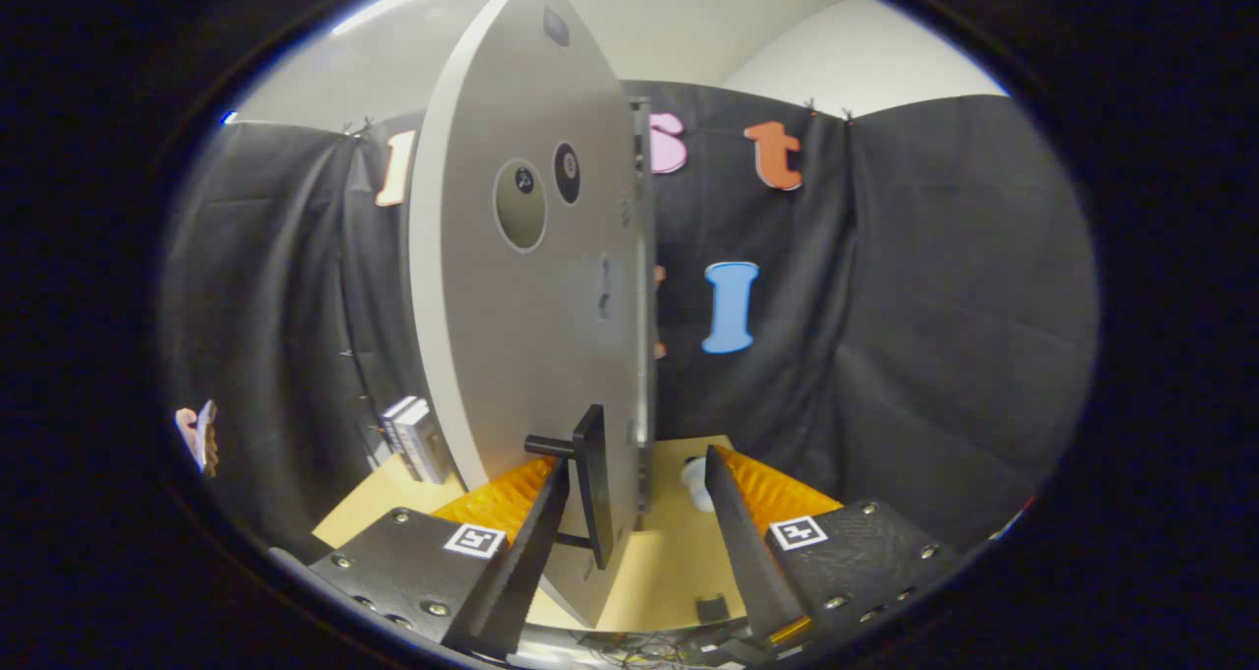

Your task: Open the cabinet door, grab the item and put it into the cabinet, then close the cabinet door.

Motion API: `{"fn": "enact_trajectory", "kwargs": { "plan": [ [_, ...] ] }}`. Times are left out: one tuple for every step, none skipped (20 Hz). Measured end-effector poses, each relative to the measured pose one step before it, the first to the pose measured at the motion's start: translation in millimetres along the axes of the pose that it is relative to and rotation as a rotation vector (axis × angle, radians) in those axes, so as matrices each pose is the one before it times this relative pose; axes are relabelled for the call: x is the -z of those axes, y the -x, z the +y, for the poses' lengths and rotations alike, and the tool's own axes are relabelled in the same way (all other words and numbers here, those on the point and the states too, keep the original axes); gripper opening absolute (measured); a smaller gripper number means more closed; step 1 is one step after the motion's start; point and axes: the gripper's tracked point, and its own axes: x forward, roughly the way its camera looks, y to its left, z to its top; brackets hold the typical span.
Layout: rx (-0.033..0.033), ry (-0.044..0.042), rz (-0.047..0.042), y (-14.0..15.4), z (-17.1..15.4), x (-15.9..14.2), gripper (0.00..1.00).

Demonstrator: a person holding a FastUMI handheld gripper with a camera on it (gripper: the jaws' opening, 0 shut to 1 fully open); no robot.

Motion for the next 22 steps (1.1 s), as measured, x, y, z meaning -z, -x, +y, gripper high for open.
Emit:
{"fn": "enact_trajectory", "kwargs": {
  "plan": [
    [-0.02296, 0.00259, 0.00056, -9.58, 13.79, 0.57, 0.83],
    [-0.01637, 0.01744, -0.00031, -10.55, 12.13, 0.91, 0.83],
    [-0.01830, 0.01452, -0.00114, -12.15, 9.06, -0.64, 0.83],
    [-0.03700, -0.00087, 0.00364, -8.40, 15.12, -0.19, 0.83],
    [-0.02641, -0.00570, -0.00279, -9.16, 13.53, 0.99, 0.83],
    [-0.01863, 0.00948, -0.00376, -6.70, 10.90, -0.38, 0.83],
    [-0.00920, 0.00757, -0.00761, -4.87, 8.12, -2.76, 0.84],
    [-0.00477, 0.00322, -0.00029, -4.20, 7.28, -0.71, 0.84],
    [0.00309, 0.00044, 0.00251, -4.21, 6.32, 1.62, 0.84],
    [0.01338, 0.00828, -0.00352, -3.07, 5.04, 0.12, 0.84],
    [0.01840, 0.01206, -0.00798, -1.85, 2.86, -2.44, 0.84],
    [0.01489, 0.00636, -0.00736, -0.37, 0.18, -1.55, 0.84],
    [0.02259, -0.01135, 0.00139, 0.16, -0.83, 1.06, 0.84],
    [0.02744, -0.01419, -0.00027, -0.33, -0.14, 1.29, 0.84],
    [0.03000, -0.00494, -0.00720, 0.75, 0.18, -0.26, 0.84],
    [0.03057, 0.00679, -0.01160, -1.23, 0.40, -1.10, 0.84],
    [0.03658, 0.00527, -0.01044, 0.39, -0.76, -1.51, 0.84],
    [0.03357, 0.00664, -0.01001, 1.45, 0.91, 0.14, 0.84],
    [0.02895, 0.00698, -0.01187, -0.91, -0.20, -1.02, 0.84],
    [0.02876, 0.00299, -0.00896, -0.10, -0.06, -0.68, 0.84],
    [0.03231, -0.00292, -0.00632, 0.80, -1.28, -0.07, 0.84],
    [0.03083, 0.00288, -0.00675, 0.82, 0.45, 0.26, 0.84]
  ]
}}
